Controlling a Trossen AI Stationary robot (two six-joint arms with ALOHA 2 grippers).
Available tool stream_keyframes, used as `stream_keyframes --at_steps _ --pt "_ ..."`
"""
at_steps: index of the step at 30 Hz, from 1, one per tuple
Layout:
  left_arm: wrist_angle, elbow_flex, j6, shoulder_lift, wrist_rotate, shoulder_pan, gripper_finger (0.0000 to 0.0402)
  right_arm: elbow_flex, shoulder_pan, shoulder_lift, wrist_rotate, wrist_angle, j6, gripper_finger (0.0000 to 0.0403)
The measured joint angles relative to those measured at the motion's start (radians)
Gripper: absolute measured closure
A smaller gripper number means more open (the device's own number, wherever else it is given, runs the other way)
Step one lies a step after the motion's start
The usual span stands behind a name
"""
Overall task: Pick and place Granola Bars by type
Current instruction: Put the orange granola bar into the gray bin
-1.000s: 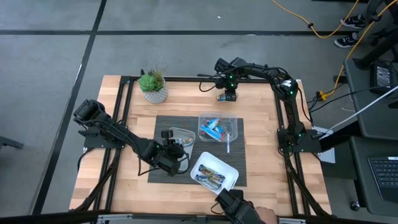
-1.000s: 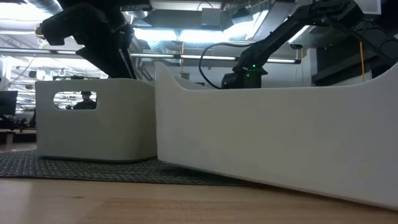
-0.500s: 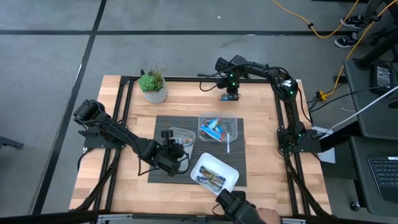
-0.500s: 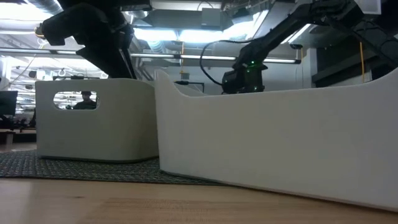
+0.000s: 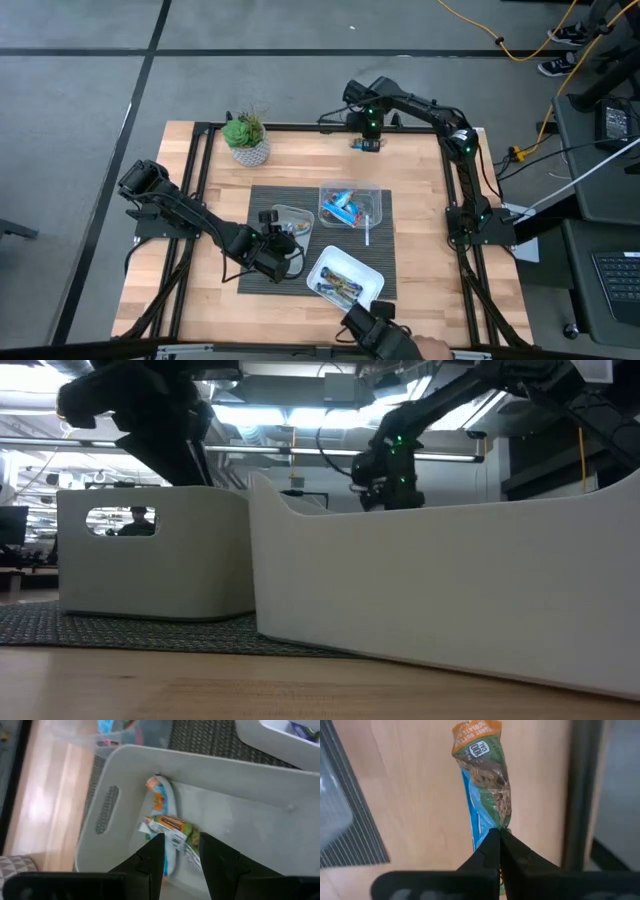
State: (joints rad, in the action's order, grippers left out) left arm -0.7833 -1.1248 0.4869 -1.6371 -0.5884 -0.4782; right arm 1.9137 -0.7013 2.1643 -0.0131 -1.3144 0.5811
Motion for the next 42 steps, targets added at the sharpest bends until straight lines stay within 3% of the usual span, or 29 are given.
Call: stream_keyframes --at_steps 6,10,13,22,29,35,39,42 --pt "-0.051 0.000 -0.002 0.000 -0.001 0.000 0.0290 0.152 0.040 0.000 0.072 -0.013 -0.029 0.0400" --pt "-0.111 0.000 0.016 0.009 -0.072 0.000 0.0291 0.223 0.099 0.000 0.189 0.001 -0.022 0.0400" --pt "-0.143 0.000 0.042 0.033 -0.132 -0.004 0.0291 0.248 0.158 0.000 0.207 0.009 -0.015 0.0400" --pt "-0.145 0.000 0.058 0.161 -0.207 -0.037 0.0291 0.251 0.337 0.000 0.205 -0.031 -0.002 0.0400" --pt "-0.148 0.000 0.031 0.215 -0.146 -0.059 0.0291 0.251 0.448 -0.040 0.185 -0.052 -0.040 0.0401" --pt "-0.175 0.000 0.016 0.220 -0.142 -0.056 0.0291 0.246 0.538 -0.113 0.093 0.026 -0.103 0.0401" --pt "-0.174 0.004 -0.001 0.220 -0.147 -0.050 0.0291 0.173 0.603 -0.193 0.058 0.137 -0.126 0.0401" --pt "-0.171 0.004 -0.006 0.220 -0.192 -0.049 0.0288 0.036 0.651 -0.282 0.035 0.240 -0.137 0.0401"
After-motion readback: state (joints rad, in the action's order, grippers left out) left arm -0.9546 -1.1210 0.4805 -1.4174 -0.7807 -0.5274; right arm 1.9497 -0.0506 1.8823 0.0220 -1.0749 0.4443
